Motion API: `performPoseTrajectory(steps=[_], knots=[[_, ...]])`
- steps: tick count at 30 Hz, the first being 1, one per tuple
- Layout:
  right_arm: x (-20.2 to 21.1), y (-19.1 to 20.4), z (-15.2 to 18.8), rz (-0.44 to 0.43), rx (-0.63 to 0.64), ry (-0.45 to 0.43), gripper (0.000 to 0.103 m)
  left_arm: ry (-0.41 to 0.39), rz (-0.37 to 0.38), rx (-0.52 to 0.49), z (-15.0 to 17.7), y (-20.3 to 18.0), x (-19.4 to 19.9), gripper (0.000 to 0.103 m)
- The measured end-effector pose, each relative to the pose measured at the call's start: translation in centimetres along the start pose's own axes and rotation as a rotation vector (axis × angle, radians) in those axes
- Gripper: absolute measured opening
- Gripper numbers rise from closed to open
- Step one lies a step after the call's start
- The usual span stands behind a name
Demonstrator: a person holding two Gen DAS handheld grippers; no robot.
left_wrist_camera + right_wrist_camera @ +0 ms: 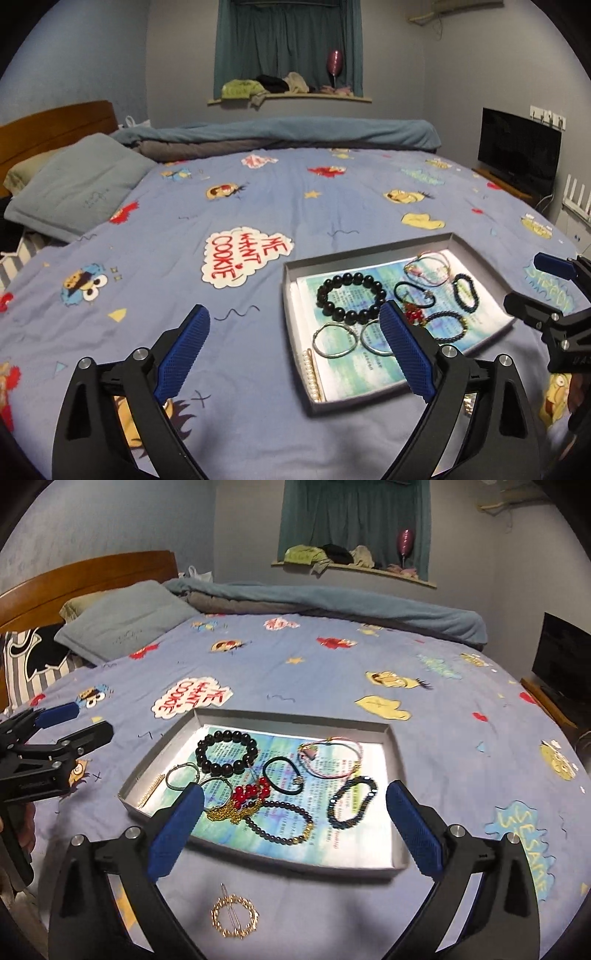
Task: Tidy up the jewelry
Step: 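Withdraw both tools from the tray toward the round gold hair clip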
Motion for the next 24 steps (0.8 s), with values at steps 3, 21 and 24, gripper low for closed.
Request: performPoseTrajectory(steps=[3, 21, 24], knots=[[1.4, -0.5, -0.1, 0.011, -0.004, -0.014, 0.097, -0.01, 0.011, 0.0, 0.0, -0.3, 1.4, 0.093], [4.6, -1.1, 6.9, 0.011, 0.031, 0.063, 0.097, 0.087, 0.029, -0.023, 6.9, -1.3, 3.8, 0.094], [4.2, -0.3, 8.4, -0.006, 0.038, 0.089, 0.097, 0.117, 0.034, -0.01, 8.7, -1.4, 3.4, 0.094]])
Point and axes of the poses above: each gripper's, at about its wrist camera, not at the fingertips, and x roughly against the way its jaws point, y to its left, z to its underside, the point moved 7 cm from there along -x, roughly the way its jaws point, and after that the axes turned 9 degrees about -y, right-handed, at the moved point
